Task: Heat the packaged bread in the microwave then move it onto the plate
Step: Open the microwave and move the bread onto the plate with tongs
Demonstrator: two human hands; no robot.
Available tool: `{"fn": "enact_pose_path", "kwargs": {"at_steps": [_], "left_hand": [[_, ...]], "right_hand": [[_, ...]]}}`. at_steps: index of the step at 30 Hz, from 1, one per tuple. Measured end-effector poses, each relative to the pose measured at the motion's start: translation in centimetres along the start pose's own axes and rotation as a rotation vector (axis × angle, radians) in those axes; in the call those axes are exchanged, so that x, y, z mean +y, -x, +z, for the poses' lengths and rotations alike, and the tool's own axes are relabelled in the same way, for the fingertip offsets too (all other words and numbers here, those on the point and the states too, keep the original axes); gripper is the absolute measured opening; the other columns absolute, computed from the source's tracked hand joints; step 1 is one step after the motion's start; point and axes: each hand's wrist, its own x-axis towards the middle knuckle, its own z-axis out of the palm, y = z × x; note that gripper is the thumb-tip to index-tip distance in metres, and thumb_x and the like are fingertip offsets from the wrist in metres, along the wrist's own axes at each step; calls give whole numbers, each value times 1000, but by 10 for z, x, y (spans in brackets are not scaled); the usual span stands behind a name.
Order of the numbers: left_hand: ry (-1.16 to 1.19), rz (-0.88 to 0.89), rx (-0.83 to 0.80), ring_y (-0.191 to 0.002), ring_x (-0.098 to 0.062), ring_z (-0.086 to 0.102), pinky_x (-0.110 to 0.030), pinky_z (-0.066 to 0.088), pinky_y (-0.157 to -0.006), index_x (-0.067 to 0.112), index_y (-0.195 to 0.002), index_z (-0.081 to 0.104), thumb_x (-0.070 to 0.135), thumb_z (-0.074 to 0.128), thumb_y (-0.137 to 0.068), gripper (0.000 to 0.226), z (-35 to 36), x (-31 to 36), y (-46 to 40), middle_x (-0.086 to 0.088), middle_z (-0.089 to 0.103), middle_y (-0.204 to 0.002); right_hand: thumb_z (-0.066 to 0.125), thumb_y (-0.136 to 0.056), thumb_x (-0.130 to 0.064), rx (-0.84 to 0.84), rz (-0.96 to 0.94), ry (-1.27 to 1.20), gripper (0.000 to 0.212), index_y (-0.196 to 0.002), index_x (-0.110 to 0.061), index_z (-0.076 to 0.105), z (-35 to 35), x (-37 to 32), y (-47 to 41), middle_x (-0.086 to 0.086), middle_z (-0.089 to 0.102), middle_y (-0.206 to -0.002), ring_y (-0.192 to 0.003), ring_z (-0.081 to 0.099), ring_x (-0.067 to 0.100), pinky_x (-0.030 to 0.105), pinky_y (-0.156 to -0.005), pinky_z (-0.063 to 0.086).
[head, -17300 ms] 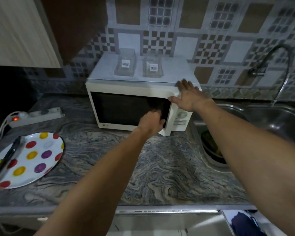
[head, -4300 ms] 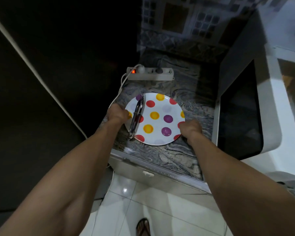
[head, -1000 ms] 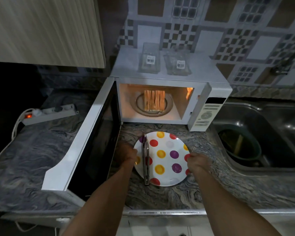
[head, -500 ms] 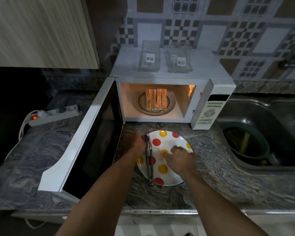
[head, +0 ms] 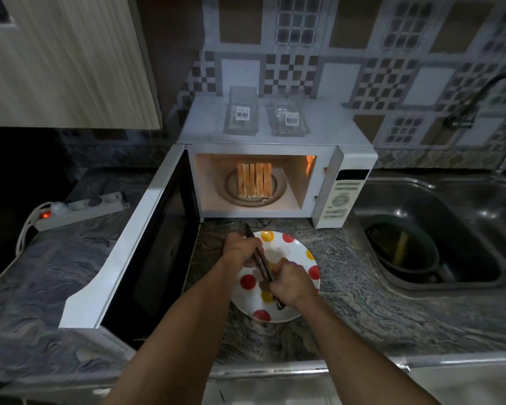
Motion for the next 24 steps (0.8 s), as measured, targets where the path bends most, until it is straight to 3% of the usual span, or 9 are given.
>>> {"fn": "enact_pose_path", "kwargs": {"at_steps": [2, 4, 6, 8, 11, 14, 17, 21, 24], "left_hand": [[66, 30, -38, -53, -25, 68, -27, 53, -43, -8, -86, 70, 12, 74, -78, 22, 3, 14, 4, -20, 72, -74], [109, 58, -90, -51, -25, 65, -27, 54, -50, -4, -81, 68, 13, 73, -79, 17, 6, 28, 11, -18, 70, -70], [130, 94, -170, -59, -24, 68, -29, 57, -58, -2, -93, 70, 16, 72, -80, 22, 9, 38, 14, -17, 74, -78], [124, 133, -237, -69, -21, 72, -30, 57, -64, 2, -101, 72, 22, 71, -81, 28, 12, 45, 16, -12, 76, -84], [125, 188, -255, -81, -21, 70, -32, 56, -79, 5, -102, 72, 24, 69, -82, 28, 15, 52, 17, -9, 76, -90], [181, 199, -251, -85, -23, 68, -32, 55, -79, 6, -100, 71, 23, 67, -82, 24, 14, 57, 16, -9, 74, -90], [261, 185, -221, -91, -27, 71, -34, 59, -80, 4, -102, 69, 20, 66, -85, 24, 13, 59, 11, -15, 75, -94], [282, 184, -220, -92, -28, 72, -38, 59, -85, 3, -100, 69, 24, 66, -85, 27, 11, 58, 9, -16, 75, -93], [295, 169, -258, -93, -30, 71, -39, 58, -87, 3, -99, 69, 26, 65, -84, 28, 15, 54, 12, -17, 75, -94]], "right_hand": [[82, -69, -47, -11, 95, -267, 49, -106, -21, 63, -12, 5, -4, 1, 72, -98, -90, 67, 20, 28, -72, 50], [85, -64, -49, 1, 164, -606, 60, -113, -20, 66, -23, 8, -7, 3, 74, -102, -90, 71, 22, 36, -80, 58], [77, -78, -53, -34, 169, -877, 46, -107, -17, 74, -35, 9, -7, 9, 77, -98, -92, 74, 32, 50, -86, 59], [64, -95, -46, -68, 166, -1065, 43, -105, -6, 74, -48, 9, -5, 14, 77, -96, -93, 74, 35, 53, -90, 57], [63, -97, -37, -55, 139, -1152, 44, -108, 5, 72, -53, 13, -6, 21, 75, -96, -82, 73, 32, 43, -80, 59], [66, -96, -25, -53, 140, -1254, 36, -104, 10, 70, -54, 18, -5, 23, 73, -93, -70, 67, 27, 35, -63, 52], [69, -94, -17, -73, 137, -1303, 25, -100, 8, 70, -57, 23, 1, 22, 69, -83, -67, 64, 27, 34, -60, 53], [68, -92, -18, -138, 143, -1268, 31, -112, 5, 69, -59, 35, 4, 20, 68, -86, -72, 66, 24, 34, -67, 58], [61, -94, -30, -136, 151, -1216, 32, -104, -1, 68, -63, 33, 4, 18, 66, -83, -63, 63, 22, 31, -56, 52]]}}
